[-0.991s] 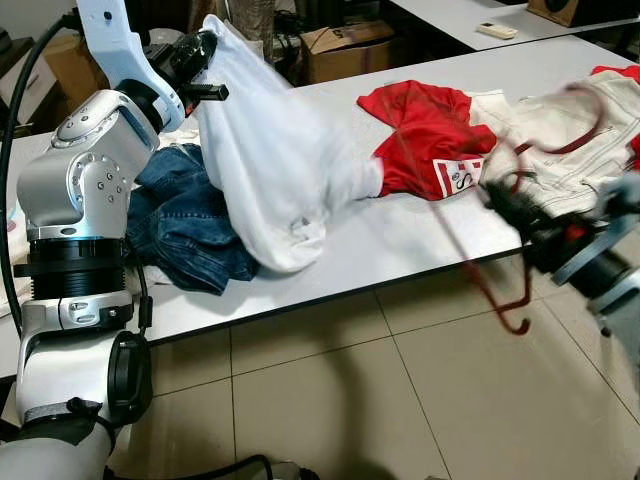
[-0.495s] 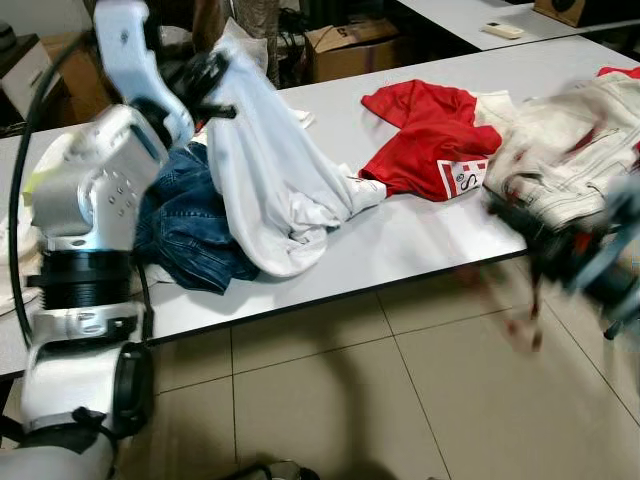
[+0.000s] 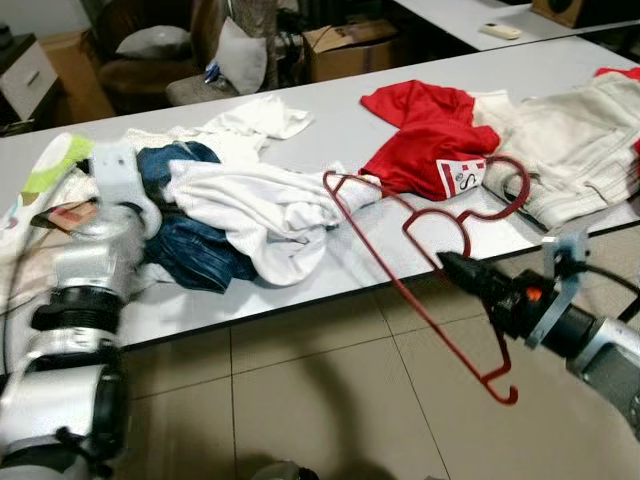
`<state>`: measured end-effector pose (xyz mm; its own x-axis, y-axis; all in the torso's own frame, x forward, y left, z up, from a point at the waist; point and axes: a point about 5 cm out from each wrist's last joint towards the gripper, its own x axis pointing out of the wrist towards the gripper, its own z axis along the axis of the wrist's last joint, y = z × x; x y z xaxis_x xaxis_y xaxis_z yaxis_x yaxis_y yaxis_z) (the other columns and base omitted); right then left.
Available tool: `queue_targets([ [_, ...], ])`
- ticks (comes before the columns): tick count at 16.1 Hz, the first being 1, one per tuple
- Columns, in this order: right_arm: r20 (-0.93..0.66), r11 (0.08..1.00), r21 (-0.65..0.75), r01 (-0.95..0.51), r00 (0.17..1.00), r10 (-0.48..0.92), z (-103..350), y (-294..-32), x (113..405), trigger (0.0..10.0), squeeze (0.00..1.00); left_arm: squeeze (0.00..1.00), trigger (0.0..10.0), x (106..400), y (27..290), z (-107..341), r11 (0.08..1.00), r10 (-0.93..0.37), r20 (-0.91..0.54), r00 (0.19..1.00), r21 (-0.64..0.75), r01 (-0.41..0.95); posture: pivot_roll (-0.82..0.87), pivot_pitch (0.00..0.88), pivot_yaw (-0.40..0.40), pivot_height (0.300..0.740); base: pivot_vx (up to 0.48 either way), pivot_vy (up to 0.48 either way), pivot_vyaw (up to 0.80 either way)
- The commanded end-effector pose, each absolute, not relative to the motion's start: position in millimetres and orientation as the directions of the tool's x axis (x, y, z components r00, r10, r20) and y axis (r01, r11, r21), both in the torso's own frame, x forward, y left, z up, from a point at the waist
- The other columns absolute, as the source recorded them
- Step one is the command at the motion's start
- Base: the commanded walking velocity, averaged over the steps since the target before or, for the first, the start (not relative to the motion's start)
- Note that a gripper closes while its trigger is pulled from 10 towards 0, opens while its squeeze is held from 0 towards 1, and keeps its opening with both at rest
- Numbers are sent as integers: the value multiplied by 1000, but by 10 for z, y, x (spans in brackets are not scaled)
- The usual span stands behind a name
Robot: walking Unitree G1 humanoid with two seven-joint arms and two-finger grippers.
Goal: Hang hanger
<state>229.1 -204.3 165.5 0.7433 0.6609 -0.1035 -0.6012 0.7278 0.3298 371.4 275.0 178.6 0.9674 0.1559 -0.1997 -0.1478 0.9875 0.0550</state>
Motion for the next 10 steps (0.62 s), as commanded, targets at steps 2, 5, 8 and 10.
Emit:
queue_targets([
  [2,-129,742,312,-593,748,652,1642,-2050,2228,10000,0,1000,10000,3781,2724,2108,989,6,-91,996,147,7,-140,0,146,740,0,0,0],
  [5,-145,803,300,-515,807,572,1602,-2146,2235,10000,0,1000,10000,3761,2419,2322,939,-306,5,952,166,301,-127,0,136,740,0,0,0],
  [8,-167,869,261,-421,867,470,1554,-2199,2257,10000,0,698,10000,3679,1899,2017,755,-581,-155,799,263,600,-128,8,132,740,0,0,0],
  [10,-175,876,260,-407,872,457,1537,-2187,2228,10000,0,0,10000,3657,1787,1753,667,-610,-289,738,317,675,-145,12,139,740,0,0,0],
])
